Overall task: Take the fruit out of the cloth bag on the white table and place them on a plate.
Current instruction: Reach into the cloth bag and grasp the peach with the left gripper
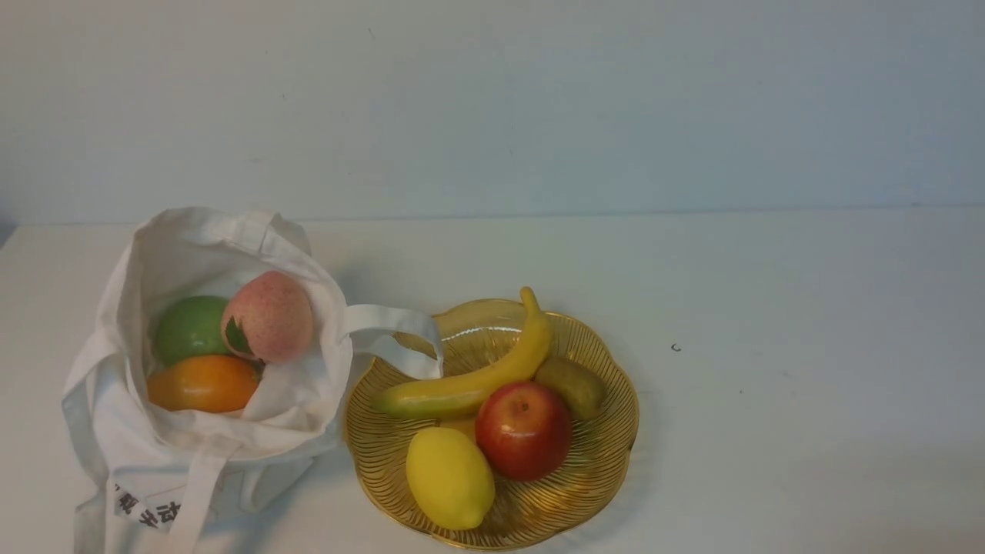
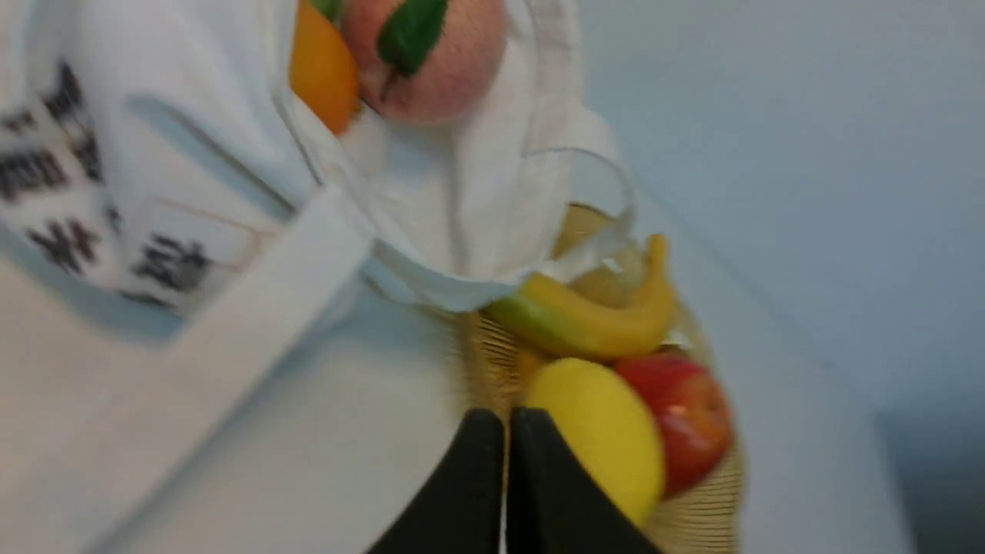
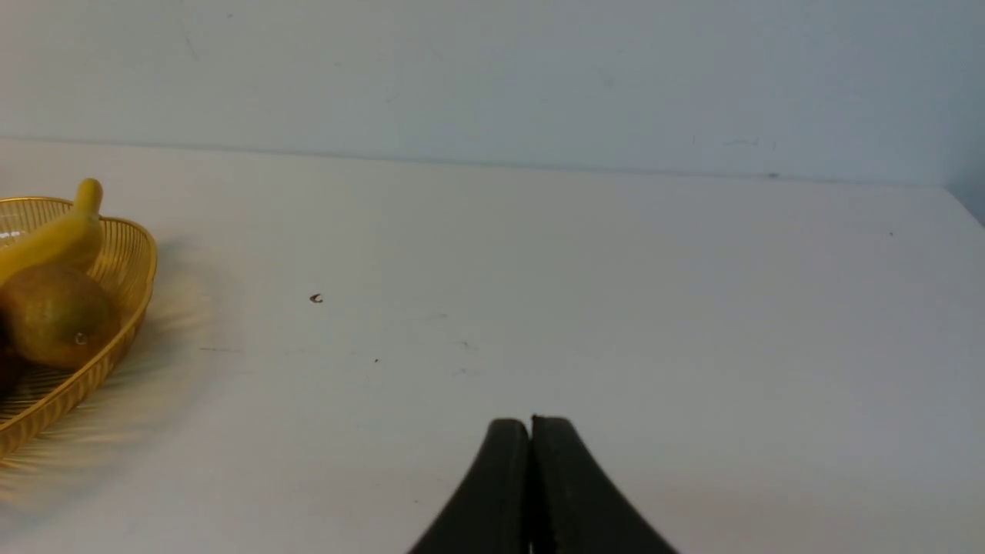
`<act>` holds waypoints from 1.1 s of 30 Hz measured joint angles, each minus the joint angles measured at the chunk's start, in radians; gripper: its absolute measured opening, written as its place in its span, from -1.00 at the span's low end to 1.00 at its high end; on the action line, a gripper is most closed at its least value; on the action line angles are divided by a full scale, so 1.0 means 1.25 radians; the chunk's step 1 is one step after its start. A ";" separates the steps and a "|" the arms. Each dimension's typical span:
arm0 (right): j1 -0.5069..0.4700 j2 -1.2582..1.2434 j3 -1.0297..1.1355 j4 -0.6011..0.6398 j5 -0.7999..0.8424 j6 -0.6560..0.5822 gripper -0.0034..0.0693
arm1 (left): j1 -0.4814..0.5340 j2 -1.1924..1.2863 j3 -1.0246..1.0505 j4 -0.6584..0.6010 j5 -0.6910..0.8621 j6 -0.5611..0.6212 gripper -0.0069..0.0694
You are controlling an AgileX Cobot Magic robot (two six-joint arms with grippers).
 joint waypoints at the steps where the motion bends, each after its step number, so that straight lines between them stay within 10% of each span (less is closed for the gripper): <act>1: 0.000 0.000 0.000 0.000 0.000 0.000 -0.95 | 0.000 0.000 0.000 -0.054 -0.004 -0.004 -0.83; 19: 0.000 0.000 0.000 0.000 0.000 0.000 -0.95 | 0.000 0.027 -0.112 -0.199 -0.067 0.164 -0.83; 33: 0.000 0.000 0.000 0.000 0.000 0.000 -0.95 | 0.000 0.797 -0.643 0.338 0.474 0.281 -0.84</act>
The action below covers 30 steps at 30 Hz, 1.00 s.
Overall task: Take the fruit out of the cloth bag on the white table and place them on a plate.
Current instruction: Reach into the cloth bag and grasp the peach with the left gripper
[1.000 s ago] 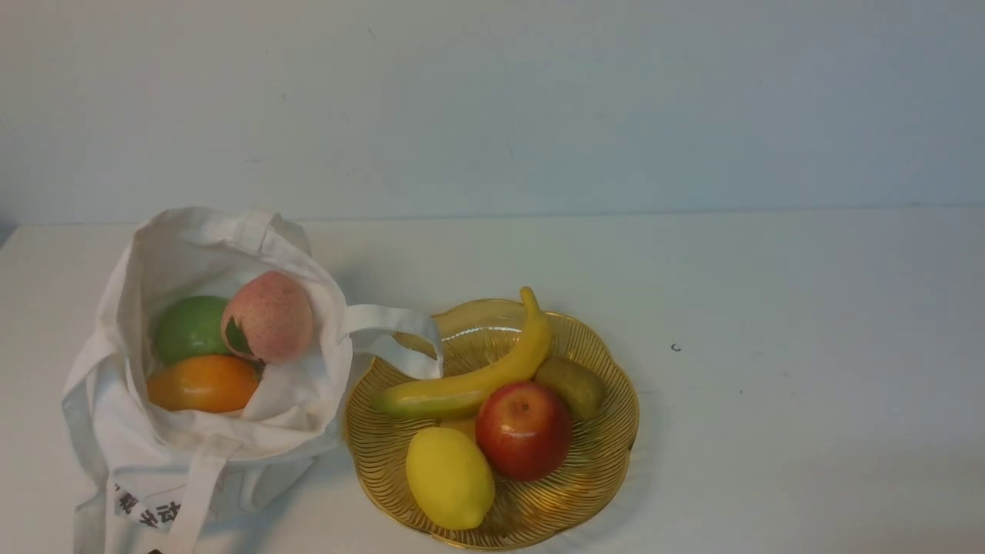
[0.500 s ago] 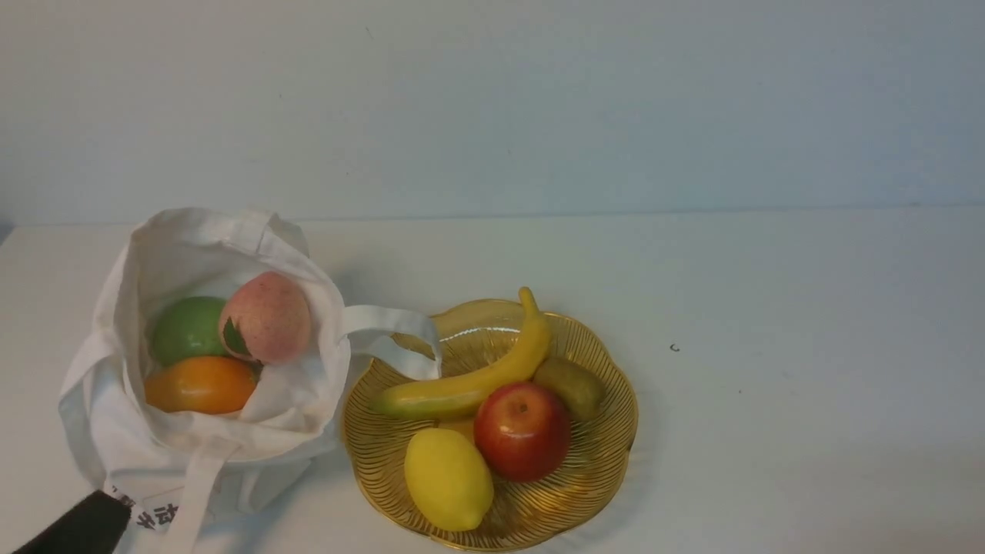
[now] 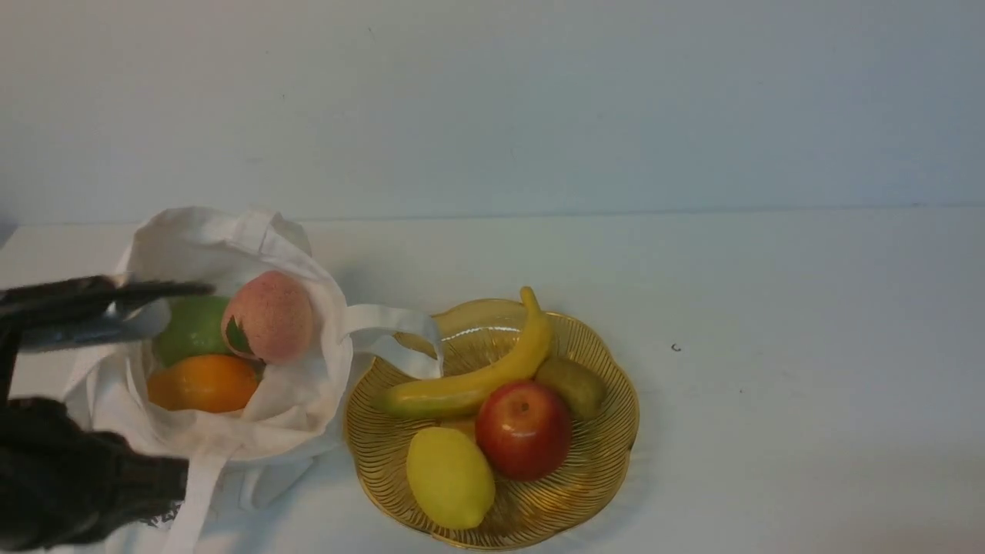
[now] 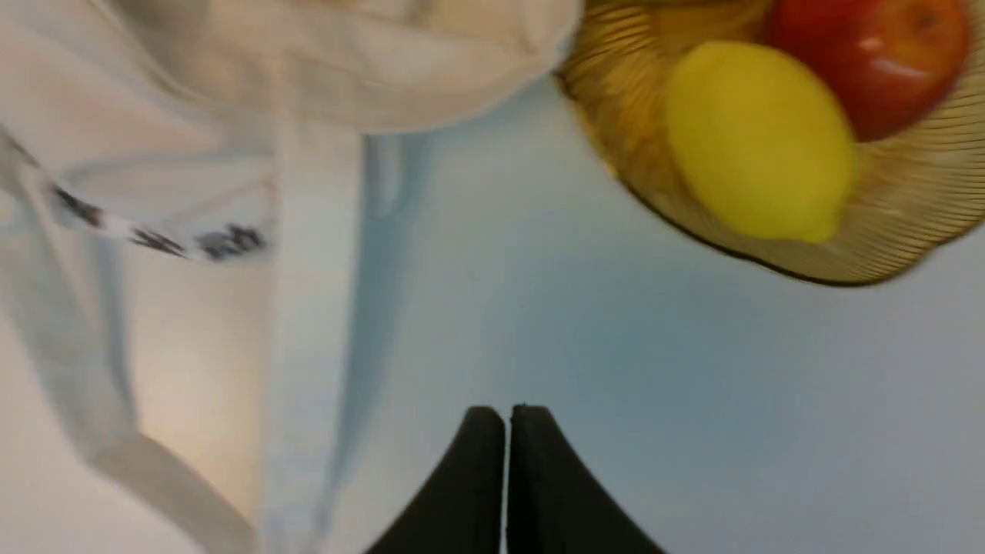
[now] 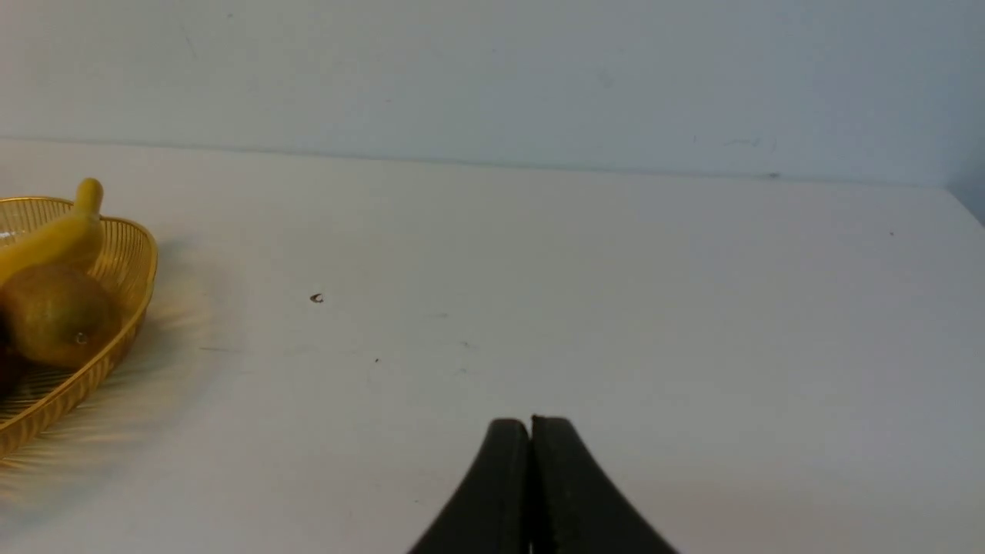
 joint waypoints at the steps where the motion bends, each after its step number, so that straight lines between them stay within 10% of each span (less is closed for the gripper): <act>1: 0.000 0.000 0.000 0.000 0.000 0.000 -0.95 | 0.000 0.044 -0.025 0.020 -0.001 0.001 -0.84; 11: 0.000 0.000 0.000 0.000 0.000 0.000 -0.95 | -0.001 0.324 -0.228 0.050 -0.008 0.002 -0.61; 22: 0.000 0.000 0.000 -0.001 0.000 0.000 -0.95 | -0.003 0.490 -0.336 0.029 -0.125 0.107 0.68; 30: 0.000 0.000 0.000 -0.001 0.000 0.000 -0.95 | -0.003 0.601 -0.339 0.015 -0.228 0.155 0.86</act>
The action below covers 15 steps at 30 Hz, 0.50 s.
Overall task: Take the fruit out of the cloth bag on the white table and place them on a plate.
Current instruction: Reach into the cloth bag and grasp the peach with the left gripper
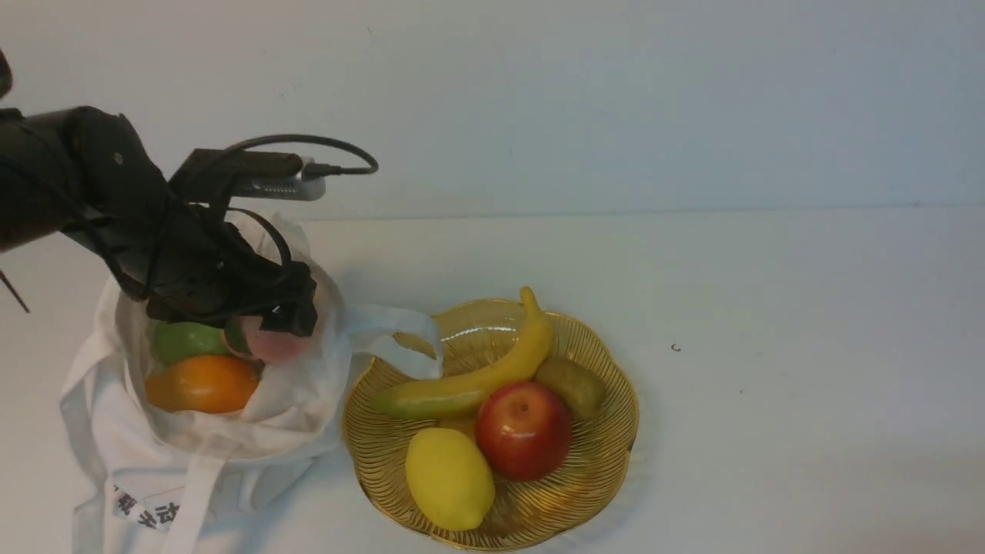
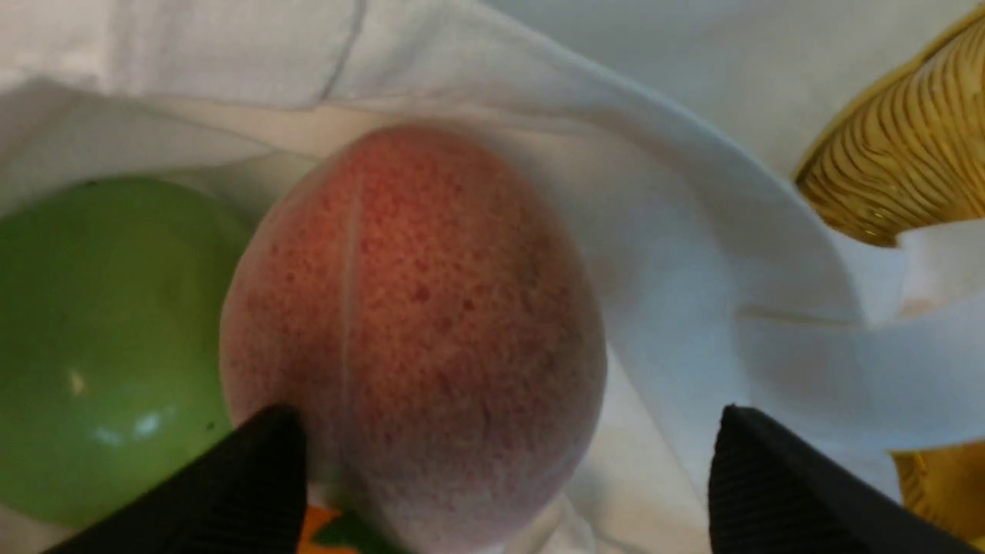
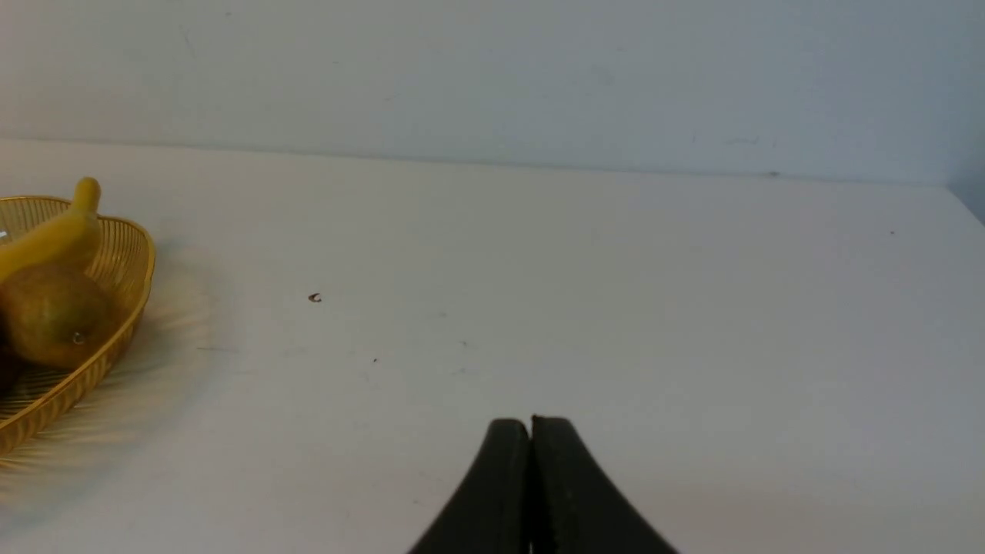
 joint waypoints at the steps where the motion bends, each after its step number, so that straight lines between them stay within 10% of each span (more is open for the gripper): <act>1: 0.000 0.000 0.000 0.000 0.000 0.000 -0.95 | 0.000 0.011 0.000 0.000 -0.011 0.003 0.83; 9: 0.000 0.000 0.000 0.000 0.000 0.000 -0.95 | 0.000 0.041 0.000 -0.001 -0.040 0.006 0.20; 15: 0.000 0.000 0.000 0.000 0.000 0.000 -0.95 | 0.000 -0.002 0.000 0.013 -0.020 0.006 0.21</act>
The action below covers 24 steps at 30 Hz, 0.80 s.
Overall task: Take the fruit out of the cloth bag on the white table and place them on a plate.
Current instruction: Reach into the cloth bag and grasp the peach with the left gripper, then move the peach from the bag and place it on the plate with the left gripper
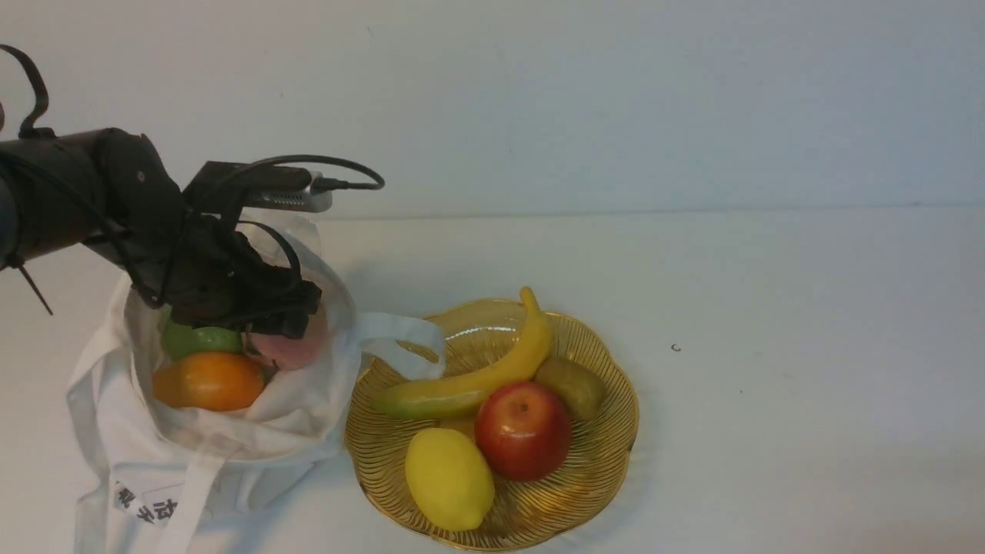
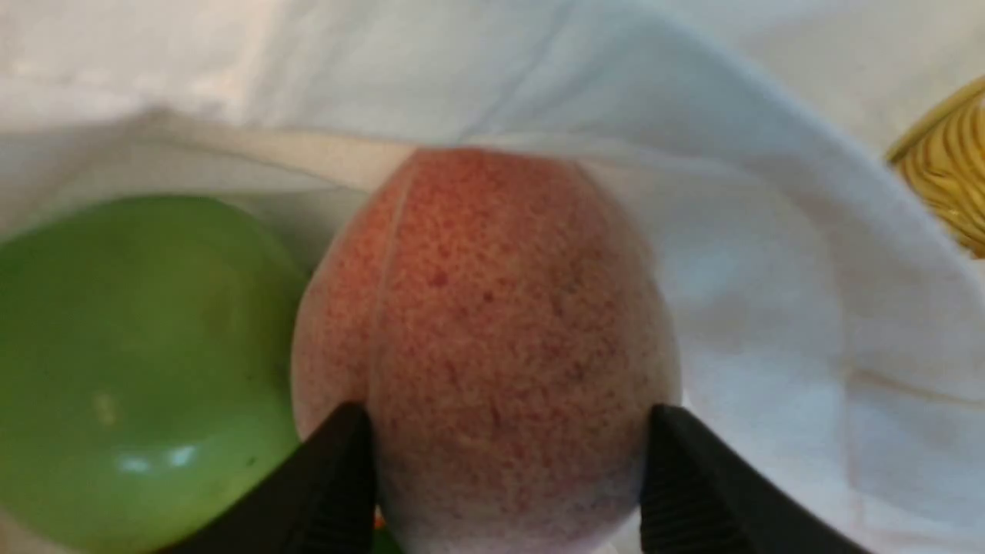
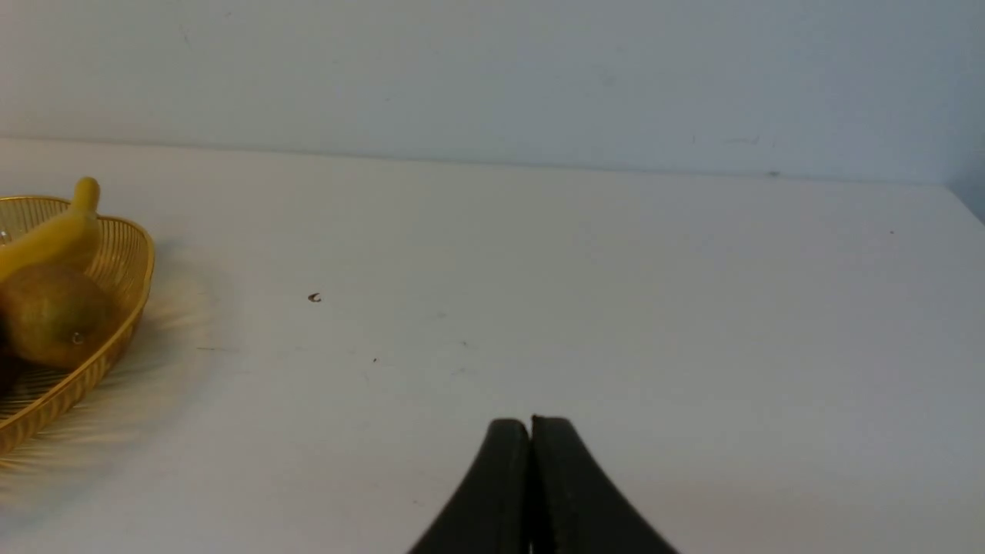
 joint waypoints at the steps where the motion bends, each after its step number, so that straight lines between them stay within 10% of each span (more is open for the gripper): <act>1: 0.000 0.000 0.000 0.000 0.000 0.000 -0.95 | 0.000 -0.011 0.000 0.008 0.006 0.000 0.21; 15: 0.000 0.000 0.000 0.000 0.000 0.000 -0.95 | -0.007 -0.292 -0.002 -0.010 0.317 -0.069 0.21; 24: 0.000 0.000 0.000 0.000 0.000 0.000 -0.95 | -0.219 -0.230 -0.002 -0.106 0.308 -0.048 0.21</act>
